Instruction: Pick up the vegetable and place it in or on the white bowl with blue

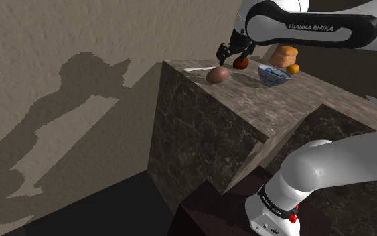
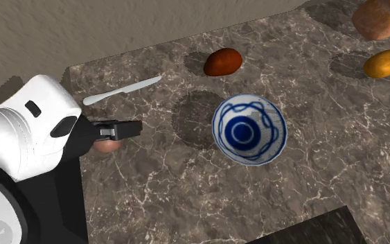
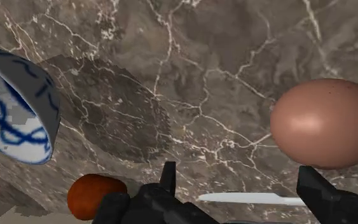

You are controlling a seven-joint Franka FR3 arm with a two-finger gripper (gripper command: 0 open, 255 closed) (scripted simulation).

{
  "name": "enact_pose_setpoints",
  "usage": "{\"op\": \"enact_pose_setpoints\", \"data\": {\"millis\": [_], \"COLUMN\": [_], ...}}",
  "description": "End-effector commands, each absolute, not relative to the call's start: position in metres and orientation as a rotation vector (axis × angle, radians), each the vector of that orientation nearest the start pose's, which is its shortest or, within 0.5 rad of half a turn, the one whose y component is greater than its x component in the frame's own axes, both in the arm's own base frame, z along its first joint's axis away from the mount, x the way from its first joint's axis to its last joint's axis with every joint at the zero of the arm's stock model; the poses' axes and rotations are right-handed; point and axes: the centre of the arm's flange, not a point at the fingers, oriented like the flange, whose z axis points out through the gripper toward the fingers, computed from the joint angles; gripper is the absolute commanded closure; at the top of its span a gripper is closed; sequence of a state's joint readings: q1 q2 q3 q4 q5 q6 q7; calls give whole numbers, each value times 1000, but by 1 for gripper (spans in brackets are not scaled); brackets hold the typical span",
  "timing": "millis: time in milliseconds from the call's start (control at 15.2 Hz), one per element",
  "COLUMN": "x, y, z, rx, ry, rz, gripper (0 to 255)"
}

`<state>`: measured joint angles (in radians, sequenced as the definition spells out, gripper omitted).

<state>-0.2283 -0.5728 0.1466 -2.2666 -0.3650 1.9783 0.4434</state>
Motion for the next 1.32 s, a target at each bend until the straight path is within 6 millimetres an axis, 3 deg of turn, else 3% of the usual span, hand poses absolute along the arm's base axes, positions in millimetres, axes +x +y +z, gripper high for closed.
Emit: {"op": "enact_pose_setpoints", "data": {"millis": [0,594,1254], "x": [426,508,570], "y": [-49,-113,-219], "z": [566,525,507], "rx": [-3390,-3372,-3118], "ry": [903,1582,2401], "rz": [-505,-670,-851], "gripper": [0,0,0]}}
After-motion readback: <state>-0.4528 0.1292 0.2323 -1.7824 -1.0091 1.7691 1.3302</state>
